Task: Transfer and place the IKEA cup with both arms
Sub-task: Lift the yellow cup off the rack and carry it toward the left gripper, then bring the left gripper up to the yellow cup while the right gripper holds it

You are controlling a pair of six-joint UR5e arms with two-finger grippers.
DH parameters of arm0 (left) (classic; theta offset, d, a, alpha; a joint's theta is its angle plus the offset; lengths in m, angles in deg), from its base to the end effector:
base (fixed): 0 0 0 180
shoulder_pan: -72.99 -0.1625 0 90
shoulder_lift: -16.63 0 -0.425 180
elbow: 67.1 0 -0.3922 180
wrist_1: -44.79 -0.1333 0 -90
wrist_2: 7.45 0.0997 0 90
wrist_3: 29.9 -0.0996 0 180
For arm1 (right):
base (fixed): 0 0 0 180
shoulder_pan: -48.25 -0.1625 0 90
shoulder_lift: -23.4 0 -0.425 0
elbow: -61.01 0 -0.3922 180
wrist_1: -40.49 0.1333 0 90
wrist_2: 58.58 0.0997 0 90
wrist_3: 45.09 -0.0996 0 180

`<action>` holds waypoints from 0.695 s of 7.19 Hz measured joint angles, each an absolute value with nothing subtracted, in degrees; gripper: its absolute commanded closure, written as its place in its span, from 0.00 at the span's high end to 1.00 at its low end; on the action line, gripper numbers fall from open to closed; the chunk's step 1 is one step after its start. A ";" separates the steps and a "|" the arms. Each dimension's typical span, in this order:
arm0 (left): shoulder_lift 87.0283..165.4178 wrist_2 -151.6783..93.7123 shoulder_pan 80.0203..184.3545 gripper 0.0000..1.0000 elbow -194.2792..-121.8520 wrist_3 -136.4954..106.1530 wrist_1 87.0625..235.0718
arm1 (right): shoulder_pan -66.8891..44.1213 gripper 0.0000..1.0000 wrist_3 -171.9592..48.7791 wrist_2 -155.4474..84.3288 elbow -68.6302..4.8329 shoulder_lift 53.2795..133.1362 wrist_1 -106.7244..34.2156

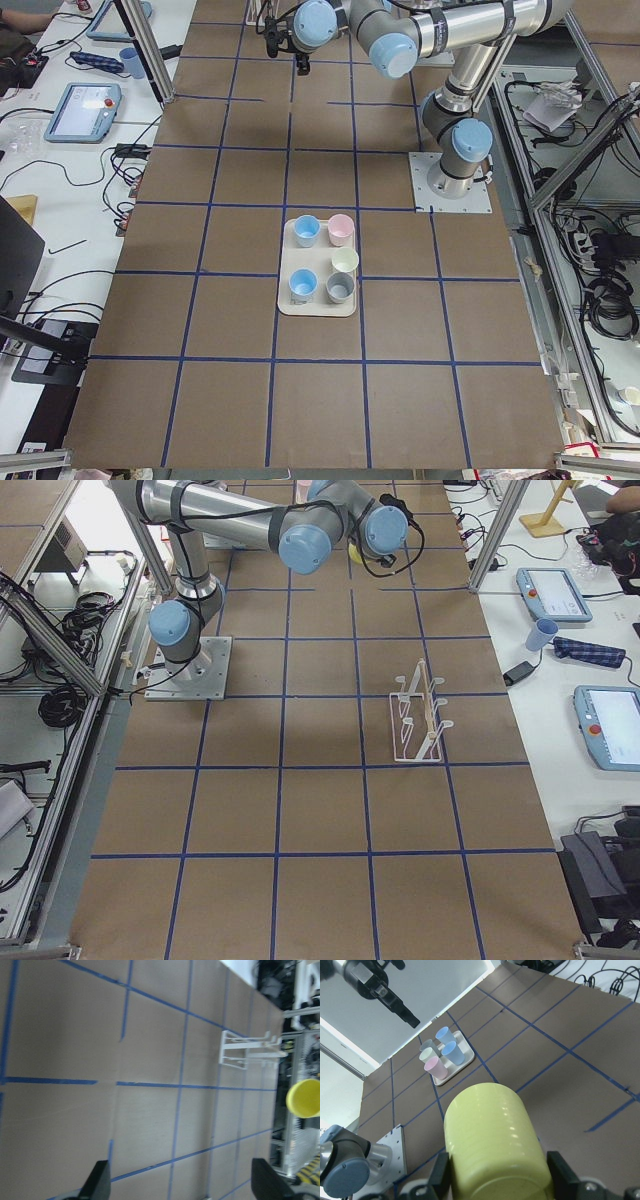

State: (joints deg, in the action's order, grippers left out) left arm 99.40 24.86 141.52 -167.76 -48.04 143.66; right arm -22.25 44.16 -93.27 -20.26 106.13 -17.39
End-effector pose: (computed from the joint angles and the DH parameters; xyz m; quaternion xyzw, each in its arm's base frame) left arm -0.0472 -0.4743 0.4874 0.0770 -0.8690 0.0742 0.4831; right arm 0.0350 -0.5457 0.4945 -0.3878 0.7710 -0.2275 0.4511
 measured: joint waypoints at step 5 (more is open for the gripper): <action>102.55 1.94 148.53 1.00 -173.78 -47.84 137.46 | -32.09 0.12 46.57 -83.66 -20.71 109.43 -16.38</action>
